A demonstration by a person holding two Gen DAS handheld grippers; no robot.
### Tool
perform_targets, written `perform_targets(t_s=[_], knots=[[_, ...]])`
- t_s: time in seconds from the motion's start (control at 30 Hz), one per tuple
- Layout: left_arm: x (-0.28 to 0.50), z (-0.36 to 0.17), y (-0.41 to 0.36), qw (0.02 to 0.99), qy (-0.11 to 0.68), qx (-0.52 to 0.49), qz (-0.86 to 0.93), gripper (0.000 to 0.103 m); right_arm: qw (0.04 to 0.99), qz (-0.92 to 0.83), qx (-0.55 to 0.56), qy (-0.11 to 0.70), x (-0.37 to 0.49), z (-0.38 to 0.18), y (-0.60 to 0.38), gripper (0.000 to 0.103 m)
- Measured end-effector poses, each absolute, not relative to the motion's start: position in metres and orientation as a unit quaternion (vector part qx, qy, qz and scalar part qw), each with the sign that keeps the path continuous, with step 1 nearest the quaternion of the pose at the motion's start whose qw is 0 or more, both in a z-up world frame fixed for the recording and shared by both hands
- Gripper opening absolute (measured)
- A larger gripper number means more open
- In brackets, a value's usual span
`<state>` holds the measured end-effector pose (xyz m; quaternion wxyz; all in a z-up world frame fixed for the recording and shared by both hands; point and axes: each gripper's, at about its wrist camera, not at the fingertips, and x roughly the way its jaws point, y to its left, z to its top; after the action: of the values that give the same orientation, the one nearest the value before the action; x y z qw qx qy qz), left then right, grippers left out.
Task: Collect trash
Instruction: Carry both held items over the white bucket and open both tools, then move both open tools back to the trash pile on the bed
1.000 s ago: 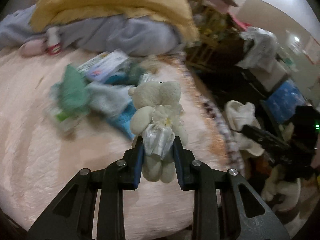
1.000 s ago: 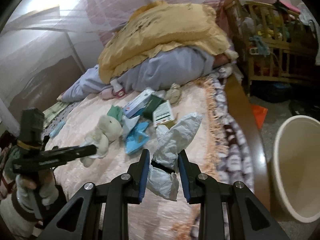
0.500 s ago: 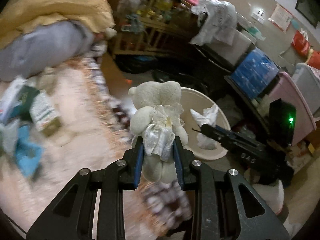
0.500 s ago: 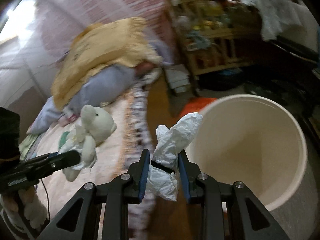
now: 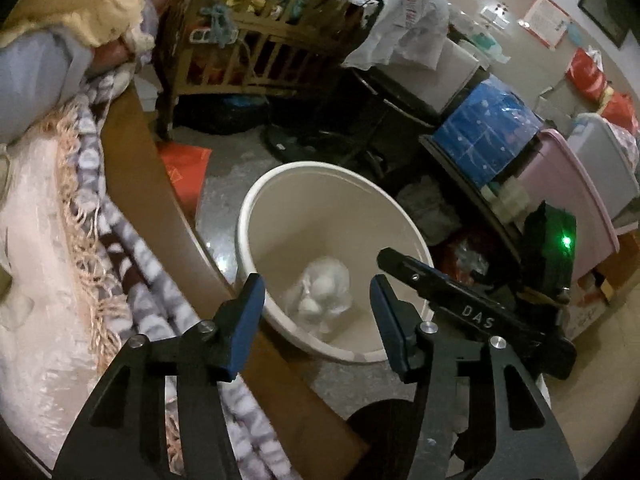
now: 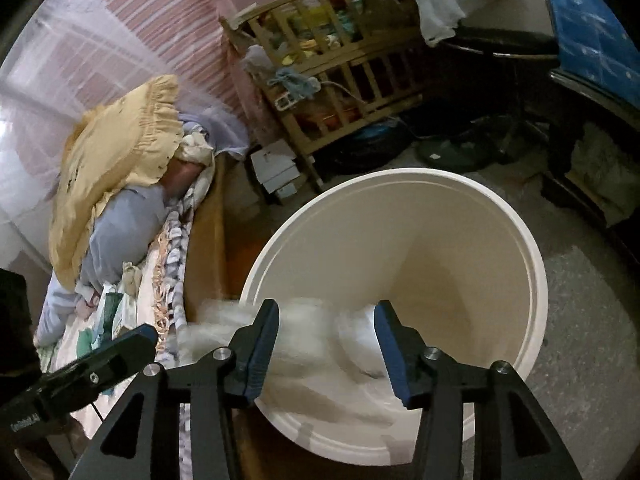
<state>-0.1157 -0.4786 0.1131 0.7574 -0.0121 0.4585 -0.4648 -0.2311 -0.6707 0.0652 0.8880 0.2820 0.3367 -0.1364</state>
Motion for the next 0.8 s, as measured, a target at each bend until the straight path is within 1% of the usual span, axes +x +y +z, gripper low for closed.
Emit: perform_targets(t_s=[0.2, 0.43, 0.8], knots=[[-0.119, 0.117, -0.45, 0.797, 0.444, 0.024, -0.408, 0.053, 0.89, -0.116, 0.272, 0.347, -0.224, 0.064, -0.656, 0.048], [-0.121, 0.119, -0.395, 0.848, 0.406, 0.064, -0.335, 0.053, 0.898, -0.074, 0.239, 0.361, -0.204, 0.067, -0.606, 0.048], [-0.117, 0.128, -0.323, 0.887, 0.377, 0.056, -0.259, 0.053, 0.911, -0.024, 0.184, 0.369, -0.177, 0.084, -0.528, 0.048]])
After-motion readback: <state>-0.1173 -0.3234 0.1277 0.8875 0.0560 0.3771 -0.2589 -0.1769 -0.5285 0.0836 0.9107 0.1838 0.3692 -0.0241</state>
